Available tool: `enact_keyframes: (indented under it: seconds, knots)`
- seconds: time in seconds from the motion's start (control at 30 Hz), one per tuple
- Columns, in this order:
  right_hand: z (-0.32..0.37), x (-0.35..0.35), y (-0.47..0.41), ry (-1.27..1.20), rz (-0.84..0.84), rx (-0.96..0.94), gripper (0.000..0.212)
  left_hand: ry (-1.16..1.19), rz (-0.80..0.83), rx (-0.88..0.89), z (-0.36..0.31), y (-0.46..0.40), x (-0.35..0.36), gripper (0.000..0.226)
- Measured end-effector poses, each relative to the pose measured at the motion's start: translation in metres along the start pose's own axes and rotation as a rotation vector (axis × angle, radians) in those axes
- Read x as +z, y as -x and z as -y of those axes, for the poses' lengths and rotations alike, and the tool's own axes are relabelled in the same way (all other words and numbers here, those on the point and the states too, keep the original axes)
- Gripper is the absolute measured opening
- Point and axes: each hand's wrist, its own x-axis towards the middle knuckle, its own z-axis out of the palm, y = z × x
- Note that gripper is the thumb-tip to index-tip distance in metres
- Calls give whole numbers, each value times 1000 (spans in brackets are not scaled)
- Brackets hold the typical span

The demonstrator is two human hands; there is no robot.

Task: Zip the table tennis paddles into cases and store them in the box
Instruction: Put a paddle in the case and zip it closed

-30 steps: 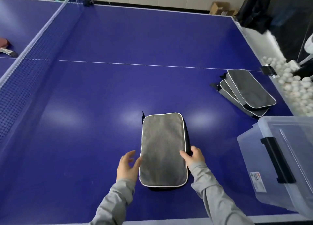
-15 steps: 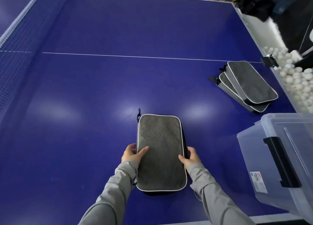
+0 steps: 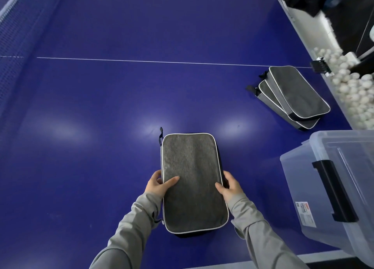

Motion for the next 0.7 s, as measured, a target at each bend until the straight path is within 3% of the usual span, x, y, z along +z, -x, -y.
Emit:
enact_keyframes:
  seconds: [0.13, 0.37, 0.47, 0.6, 0.7]
  knots:
    - [3, -10, 1, -51, 12, -61, 49, 151, 51, 10, -7, 15, 5, 71]
    - [27, -25, 5, -81, 17, -214, 48, 323, -116, 103, -27, 35, 7, 73]
    - [35, -22, 22, -151, -180, -306, 48, 404, -214, 142, -35, 41, 10, 71]
    - [26, -8, 64, -112, -669, -620, 30, 532, -380, 163, -50, 42, 12, 62]
    - [16, 20, 93, -46, -713, -728, 26, 641, -468, 181, -64, 44, 17, 64]
